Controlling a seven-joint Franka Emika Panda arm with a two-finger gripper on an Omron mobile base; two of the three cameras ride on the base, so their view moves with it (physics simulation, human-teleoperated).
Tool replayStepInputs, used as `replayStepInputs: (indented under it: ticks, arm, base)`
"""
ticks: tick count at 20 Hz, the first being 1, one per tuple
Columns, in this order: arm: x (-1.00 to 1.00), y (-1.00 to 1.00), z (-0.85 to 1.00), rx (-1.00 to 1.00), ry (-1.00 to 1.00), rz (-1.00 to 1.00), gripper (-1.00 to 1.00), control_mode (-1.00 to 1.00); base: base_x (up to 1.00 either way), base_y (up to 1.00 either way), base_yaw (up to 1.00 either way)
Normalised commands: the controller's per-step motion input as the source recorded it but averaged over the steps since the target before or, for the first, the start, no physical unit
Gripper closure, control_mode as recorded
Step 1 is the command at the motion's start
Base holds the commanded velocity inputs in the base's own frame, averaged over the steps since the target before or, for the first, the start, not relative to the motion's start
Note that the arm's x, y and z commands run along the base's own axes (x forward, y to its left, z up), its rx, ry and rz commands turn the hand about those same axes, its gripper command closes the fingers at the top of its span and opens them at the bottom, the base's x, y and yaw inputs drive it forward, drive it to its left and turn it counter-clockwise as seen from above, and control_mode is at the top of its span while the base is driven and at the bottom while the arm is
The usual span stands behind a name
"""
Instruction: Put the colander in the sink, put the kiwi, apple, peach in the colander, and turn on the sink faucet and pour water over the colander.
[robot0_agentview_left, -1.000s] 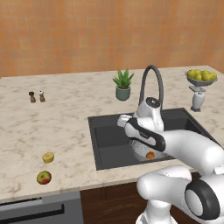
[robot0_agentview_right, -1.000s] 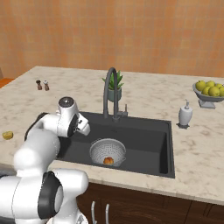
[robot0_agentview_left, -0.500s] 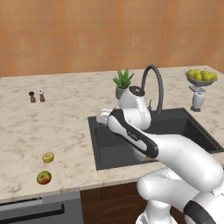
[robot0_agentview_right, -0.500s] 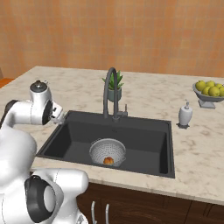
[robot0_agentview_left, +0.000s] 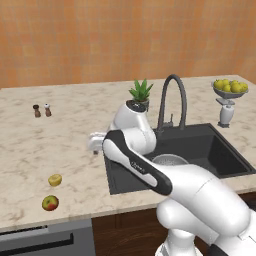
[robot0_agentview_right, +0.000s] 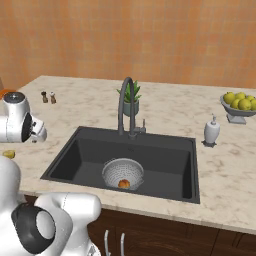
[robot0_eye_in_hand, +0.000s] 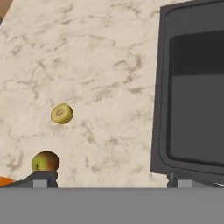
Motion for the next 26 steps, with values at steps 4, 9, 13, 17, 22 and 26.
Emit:
replayStepInputs:
  ticks: [4, 9, 13, 17, 22, 26]
  arm:
    - [-0.18, 0.67, 0.0, -0.07, 0.04, 0.22, -1.0, -1.0]
    - [0.0, 0.76, -0.09, -0.15, 0.0, 0.21, -1.0, -1.0]
    - [0.0, 0.68, -0.33, -0.2, 0.0, 0.19, -1.0, -1.0]
    - [0.0, 0.42, -0.5, -0.18, 0.0, 0.15, -1.0, -1.0]
    - [0.1, 0.13, -0.57, -0.08, 0.0, 0.08, -1.0, -1.0]
    - [0.25, 0.13, -0.56, -0.01, 0.0, 0.06, -1.0, -1.0]
  base:
    - [0.0, 0.0, 0.0]
    - [0.0, 0.0, 0.0]
    - [0.0, 0.0, 0.0]
    - [0.0, 0.0, 0.0]
    - [0.0, 0.0, 0.0]
    - [0.0, 0.0, 0.0]
